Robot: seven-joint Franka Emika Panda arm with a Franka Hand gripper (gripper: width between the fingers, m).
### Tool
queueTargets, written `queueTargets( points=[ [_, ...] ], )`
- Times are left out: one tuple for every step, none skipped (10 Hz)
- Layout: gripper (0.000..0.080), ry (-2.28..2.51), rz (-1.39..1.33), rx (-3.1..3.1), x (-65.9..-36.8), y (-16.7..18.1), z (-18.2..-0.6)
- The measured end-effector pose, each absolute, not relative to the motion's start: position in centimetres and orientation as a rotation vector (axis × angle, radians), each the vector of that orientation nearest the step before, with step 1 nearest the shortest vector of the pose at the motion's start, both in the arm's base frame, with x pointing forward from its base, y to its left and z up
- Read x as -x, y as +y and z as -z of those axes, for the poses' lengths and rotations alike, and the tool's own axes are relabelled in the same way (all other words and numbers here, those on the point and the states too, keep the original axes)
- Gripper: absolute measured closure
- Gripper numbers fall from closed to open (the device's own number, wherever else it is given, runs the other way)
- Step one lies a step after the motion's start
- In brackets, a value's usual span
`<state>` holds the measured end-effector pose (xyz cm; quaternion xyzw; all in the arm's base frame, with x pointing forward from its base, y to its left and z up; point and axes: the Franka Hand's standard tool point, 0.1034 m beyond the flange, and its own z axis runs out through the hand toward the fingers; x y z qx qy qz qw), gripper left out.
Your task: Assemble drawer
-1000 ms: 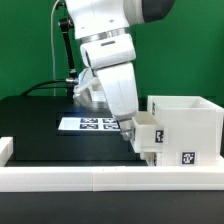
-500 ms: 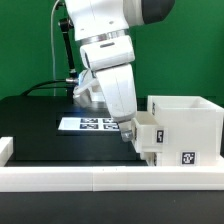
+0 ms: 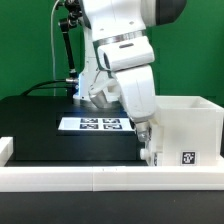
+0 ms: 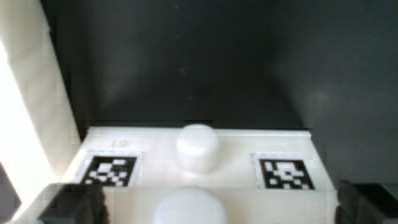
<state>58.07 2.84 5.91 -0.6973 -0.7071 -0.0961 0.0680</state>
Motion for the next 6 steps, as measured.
queueTargets(
  points=[
    [0.0151,-2.134,0.285,2.099,-58.1,3.2,-5.9],
    [0.0151,-2.131,0.284,2.101,-58.1,3.3,-5.9],
    [0.0151,-2.126,0.281,2.104,-58.0,3.3,-5.9],
    [0.0151,-2.124,0.280,2.105,-58.0,3.3,-5.9],
    [0.0151,-2.123,0.278,2.106,-58.1,3.1,-5.9],
    [0.0151,-2.115,0.274,2.117,-58.2,2.3,-6.0]
  ],
)
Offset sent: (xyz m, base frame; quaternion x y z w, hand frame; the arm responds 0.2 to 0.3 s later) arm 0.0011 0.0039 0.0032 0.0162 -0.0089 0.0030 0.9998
